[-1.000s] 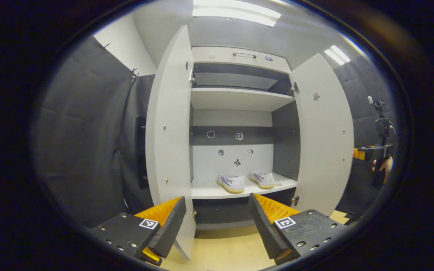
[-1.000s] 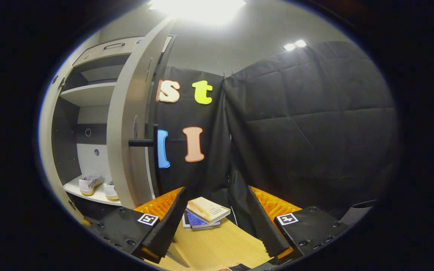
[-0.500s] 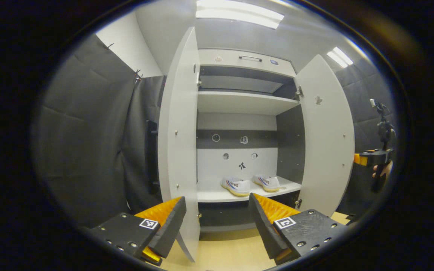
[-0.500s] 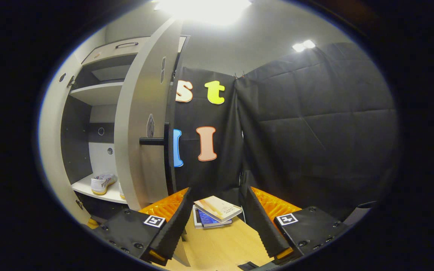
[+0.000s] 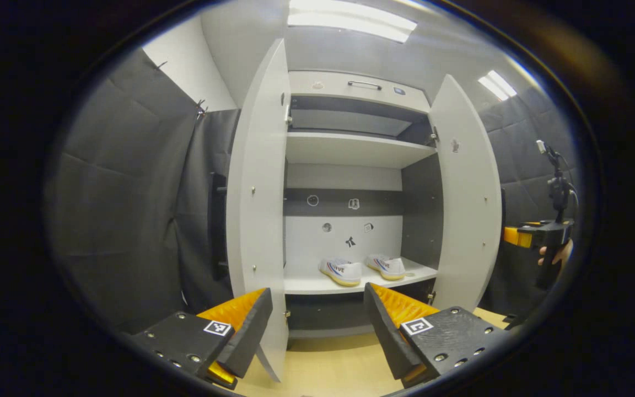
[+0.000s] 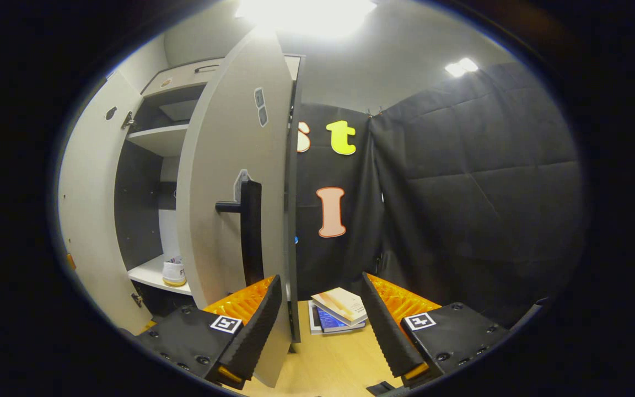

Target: Grab one shoe with the right hand and put it into the shoe cabinet, grab the other shoe with the left hand and put it into the shoe cabinet; then close the right door with the right hand and the left door with the left hand.

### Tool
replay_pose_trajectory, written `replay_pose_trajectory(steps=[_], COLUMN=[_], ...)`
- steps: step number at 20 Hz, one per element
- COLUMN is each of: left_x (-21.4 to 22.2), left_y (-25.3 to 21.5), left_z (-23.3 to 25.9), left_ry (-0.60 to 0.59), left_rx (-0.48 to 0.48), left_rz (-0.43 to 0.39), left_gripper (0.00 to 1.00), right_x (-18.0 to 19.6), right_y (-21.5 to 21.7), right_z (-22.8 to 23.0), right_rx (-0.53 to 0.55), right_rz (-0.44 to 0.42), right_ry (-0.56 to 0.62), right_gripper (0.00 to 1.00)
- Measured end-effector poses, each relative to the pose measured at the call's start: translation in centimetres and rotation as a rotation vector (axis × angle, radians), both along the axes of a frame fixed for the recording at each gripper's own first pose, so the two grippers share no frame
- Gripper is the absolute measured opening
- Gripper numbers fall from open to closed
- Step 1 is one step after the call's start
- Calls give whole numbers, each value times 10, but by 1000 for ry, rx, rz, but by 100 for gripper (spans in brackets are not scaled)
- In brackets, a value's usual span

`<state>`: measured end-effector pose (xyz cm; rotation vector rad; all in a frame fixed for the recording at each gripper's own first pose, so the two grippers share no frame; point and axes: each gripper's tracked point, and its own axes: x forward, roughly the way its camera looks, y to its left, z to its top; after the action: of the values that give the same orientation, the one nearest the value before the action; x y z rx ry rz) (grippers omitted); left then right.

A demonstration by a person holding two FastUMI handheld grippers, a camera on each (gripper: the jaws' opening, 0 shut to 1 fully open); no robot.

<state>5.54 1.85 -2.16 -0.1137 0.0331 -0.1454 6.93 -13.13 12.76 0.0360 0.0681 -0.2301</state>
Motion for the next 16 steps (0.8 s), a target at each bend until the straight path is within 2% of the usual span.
replay_pose_trajectory(steps=[7, 16], left_x=[-3, -12], left_y=[14, 56], left_z=[2, 2], left_ry=[-2, 11], left_rx=[6, 14], left_rz=[47, 135], left_gripper=[95, 95], right_x=[20, 54], right_y=[47, 100], right_z=[2, -1], right_rx=[-2, -23], right_rz=[109, 220], right_ry=[-8, -5], right_gripper=[92, 92])
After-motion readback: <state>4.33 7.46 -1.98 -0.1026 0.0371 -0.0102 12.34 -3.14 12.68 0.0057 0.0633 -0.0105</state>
